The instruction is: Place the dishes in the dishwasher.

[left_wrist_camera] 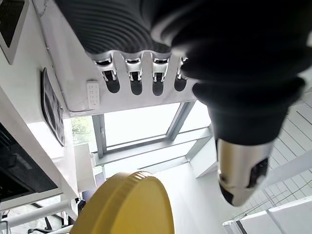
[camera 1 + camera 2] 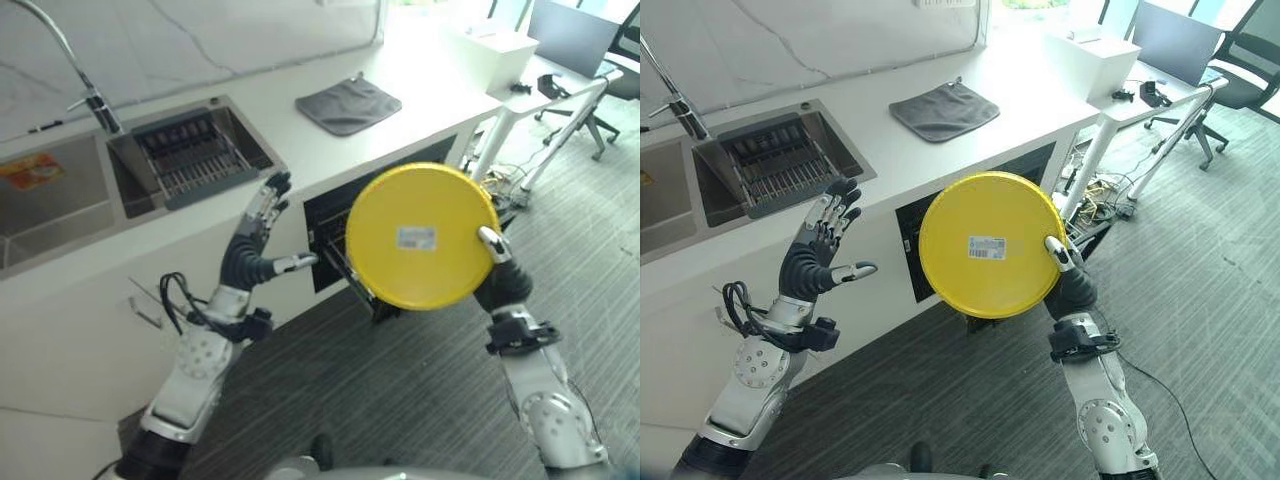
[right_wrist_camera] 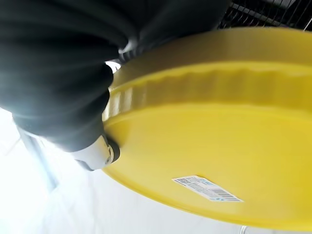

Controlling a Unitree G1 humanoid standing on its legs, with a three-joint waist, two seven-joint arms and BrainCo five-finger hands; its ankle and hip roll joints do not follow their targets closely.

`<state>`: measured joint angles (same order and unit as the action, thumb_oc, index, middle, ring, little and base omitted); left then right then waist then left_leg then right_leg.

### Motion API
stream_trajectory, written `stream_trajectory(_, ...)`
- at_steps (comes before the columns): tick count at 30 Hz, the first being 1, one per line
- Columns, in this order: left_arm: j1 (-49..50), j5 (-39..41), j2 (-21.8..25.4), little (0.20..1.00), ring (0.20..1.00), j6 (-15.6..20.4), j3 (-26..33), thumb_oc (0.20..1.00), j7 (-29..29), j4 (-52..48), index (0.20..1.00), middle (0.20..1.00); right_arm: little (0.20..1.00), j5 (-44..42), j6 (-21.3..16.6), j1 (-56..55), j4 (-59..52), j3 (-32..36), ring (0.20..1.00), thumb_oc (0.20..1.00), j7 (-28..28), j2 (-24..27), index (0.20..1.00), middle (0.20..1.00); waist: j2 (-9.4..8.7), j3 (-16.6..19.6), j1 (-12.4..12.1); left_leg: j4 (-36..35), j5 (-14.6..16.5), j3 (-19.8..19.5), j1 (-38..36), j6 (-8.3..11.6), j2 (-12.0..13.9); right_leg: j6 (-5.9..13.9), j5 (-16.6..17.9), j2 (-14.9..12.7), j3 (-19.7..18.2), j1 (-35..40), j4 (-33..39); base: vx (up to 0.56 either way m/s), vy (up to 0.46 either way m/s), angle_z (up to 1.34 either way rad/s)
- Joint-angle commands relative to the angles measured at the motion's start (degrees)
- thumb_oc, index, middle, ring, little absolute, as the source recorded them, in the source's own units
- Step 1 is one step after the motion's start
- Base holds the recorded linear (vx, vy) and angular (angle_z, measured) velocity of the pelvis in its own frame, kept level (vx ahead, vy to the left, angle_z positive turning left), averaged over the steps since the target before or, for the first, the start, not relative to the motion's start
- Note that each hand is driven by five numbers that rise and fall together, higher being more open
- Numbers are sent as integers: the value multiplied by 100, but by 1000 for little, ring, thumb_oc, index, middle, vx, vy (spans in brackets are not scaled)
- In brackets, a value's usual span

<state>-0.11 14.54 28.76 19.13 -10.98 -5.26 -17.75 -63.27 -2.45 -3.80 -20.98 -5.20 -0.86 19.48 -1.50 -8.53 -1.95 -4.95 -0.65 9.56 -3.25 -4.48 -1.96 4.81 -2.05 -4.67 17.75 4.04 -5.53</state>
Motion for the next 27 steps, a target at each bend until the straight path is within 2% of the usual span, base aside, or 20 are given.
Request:
stream_trajectory(1,-159,-417,112,1000,1000,770,181,1000,-21,-204,1000,1000,200,-310,-408,383,-507,-9,200,200,-416,-230,200,200,-93,218,-176,-5,-229,-437,36,259,80,335,791,-421,3,-451,-986,140,266,6)
stream_trajectory(4,-202,-399,187,1000,1000,831,226,1000,118,-243,1000,1000,200,-711,-384,375,-495,-117,200,200,-546,-271,200,200,-83,192,-280,-5,-250,-590,54,142,33,325,843,-435,-123,-566,-1903,111,170,21)
stream_trajectory(5,-201,-414,190,1000,1000,833,225,1000,146,-251,1000,1000,200,-721,-391,379,-496,-142,200,200,-558,-292,200,200,-102,189,-290,-5,-244,-605,55,137,24,318,853,-435,-174,-594,-1867,130,-1,21)
stream_trajectory(7,-283,-357,239,1000,1000,738,153,1000,267,-307,1000,1000,200,-711,-426,329,-496,-192,200,200,-709,-324,200,200,-216,191,-304,-5,-228,-685,65,203,44,263,750,-512,-177,-395,-627,130,-166,6)
stream_trajectory(8,-335,-433,221,1000,1000,647,67,1000,282,-335,1000,1000,200,-678,-451,298,-515,-202,200,200,-804,-295,200,200,-257,192,-264,-5,-171,-692,36,264,115,309,885,-636,-245,-296,65,115,-218,-4)
stream_trajectory(9,-355,-498,222,1000,1000,612,7,1000,270,-346,1000,1000,200,-674,-462,312,-525,-202,200,200,-823,-263,200,200,-266,185,-237,-5,-137,-694,11,297,157,347,997,-689,-318,-261,320,152,-287,-1)
stream_trajectory(10,-397,-669,203,1000,1000,574,-129,1000,209,-346,1000,1000,200,-566,-457,357,-553,-227,200,200,-813,-236,200,200,-273,182,-175,-5,-70,-724,-42,356,227,424,1274,-819,-501,-239,740,133,-238,2)
stream_trajectory(11,-421,-729,195,1000,1000,554,-179,1000,176,-344,1000,1000,200,-504,-461,377,-560,-255,200,200,-792,-238,200,200,-277,177,-152,-5,-34,-738,-76,373,248,461,1396,-869,-572,-258,876,185,-284,2)
stream_trajectory(13,-534,-781,204,1000,1000,436,-310,1000,122,-336,1000,1000,200,-150,-556,464,-557,-357,200,200,-733,-215,200,200,-277,175,-38,-5,121,-850,-218,404,364,577,1738,-1033,-958,-566,1053,214,-319,2)
stream_trajectory(17,-485,-809,275,1000,1000,297,-330,1000,133,-413,1000,1000,200,79,-889,414,-669,-301,200,200,-412,-150,200,200,-419,137,35,54,300,-1159,-342,420,529,601,1842,-952,-1419,-835,1053,213,-507,29)
stream_trajectory(18,-464,-788,297,1000,1000,295,-319,1000,147,-416,1000,1000,200,107,-925,397,-700,-291,200,200,-336,-160,200,200,-448,138,46,99,336,-1224,-346,442,575,609,1801,-900,-1485,-830,1053,234,-692,56)
stream_trajectory(20,-372,-826,321,1000,1000,278,-252,1000,149,-379,1000,1000,200,235,-881,409,-667,-282,200,200,-246,-172,200,200,-455,132,28,187,365,-1283,-373,545,764,632,1597,-833,-1327,-714,1039,249,-588,64)
stream_trajectory(21,-274,-776,295,1000,1000,284,-246,1000,-33,-313,1000,1000,200,268,-760,512,-660,-287,200,200,-38,-38,200,200,-365,182,92,73,264,-1165,-595,676,992,597,1477,-657,-1363,-716,1053,189,-388,46)
stream_trajectory(23,-238,-436,215,1000,1000,188,-263,1000,-219,-240,1000,1000,200,660,-751,649,-642,-384,200,200,142,68,200,200,-282,269,147,-5,173,-987,-718,814,1190,472,1379,-511,-1337,-721,1053,192,-366,17)
stream_trajectory(24,-136,-161,125,1000,1000,205,-221,1000,-212,-105,1000,1000,200,961,-764,695,-622,-395,200,200,217,154,200,200,-241,298,133,224,-168,-845,-516,903,1295,330,1269,-369,-1334,-596,1053,217,-372,21)
stream_trajectory(26,57,-44,6,1000,1000,177,-154,1000,-148,-73,1000,1000,200,1245,-744,621,-584,-277,200,200,212,207,200,200,-249,245,78,1012,-451,-747,-22,916,1307,212,1122,-311,-1161,-354,1053,154,-317,41)
stream_trajectory(27,211,121,-59,1000,1000,173,-78,1000,-41,54,1000,1000,200,1464,-781,579,-520,-203,200,200,218,279,200,200,-247,207,26,1201,-369,-601,233,878,1148,160,1052,-333,-943,-269,1053,69,-190,50)
